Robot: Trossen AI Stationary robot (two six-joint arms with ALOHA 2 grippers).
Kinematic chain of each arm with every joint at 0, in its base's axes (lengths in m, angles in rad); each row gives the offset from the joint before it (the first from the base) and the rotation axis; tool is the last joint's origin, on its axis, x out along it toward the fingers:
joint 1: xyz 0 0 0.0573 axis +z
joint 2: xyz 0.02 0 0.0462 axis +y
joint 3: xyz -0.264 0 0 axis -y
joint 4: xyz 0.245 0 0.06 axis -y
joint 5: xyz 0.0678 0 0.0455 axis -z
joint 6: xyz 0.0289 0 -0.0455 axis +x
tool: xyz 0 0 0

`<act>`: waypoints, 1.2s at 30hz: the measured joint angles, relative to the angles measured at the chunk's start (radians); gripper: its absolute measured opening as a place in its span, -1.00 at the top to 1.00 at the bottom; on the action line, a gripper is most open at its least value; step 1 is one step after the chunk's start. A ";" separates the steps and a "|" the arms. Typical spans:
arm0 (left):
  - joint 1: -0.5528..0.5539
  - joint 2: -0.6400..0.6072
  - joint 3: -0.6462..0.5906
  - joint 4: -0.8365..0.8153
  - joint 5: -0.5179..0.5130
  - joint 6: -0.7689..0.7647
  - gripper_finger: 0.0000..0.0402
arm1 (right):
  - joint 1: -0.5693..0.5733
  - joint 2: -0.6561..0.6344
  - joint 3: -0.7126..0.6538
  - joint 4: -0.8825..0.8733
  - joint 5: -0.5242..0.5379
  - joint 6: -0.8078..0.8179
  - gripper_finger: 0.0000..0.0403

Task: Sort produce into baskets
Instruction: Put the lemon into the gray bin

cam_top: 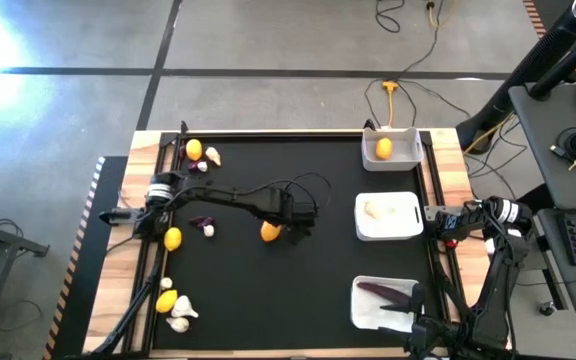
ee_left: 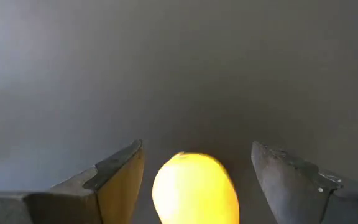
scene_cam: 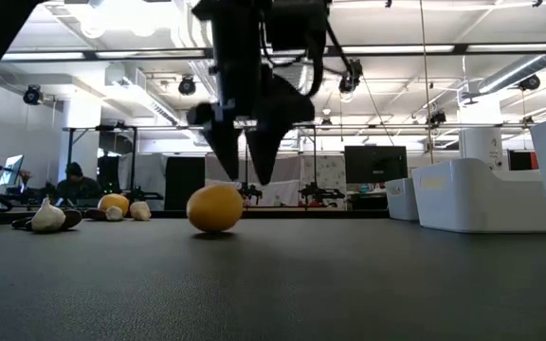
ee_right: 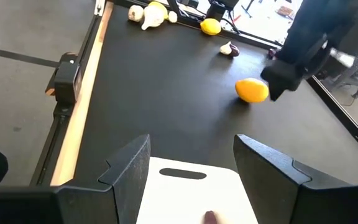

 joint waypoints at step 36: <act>-0.334 -0.443 -0.642 -0.369 -0.382 -1.019 -0.39 | -0.987 0.000 -0.167 0.868 -0.695 -1.253 -0.75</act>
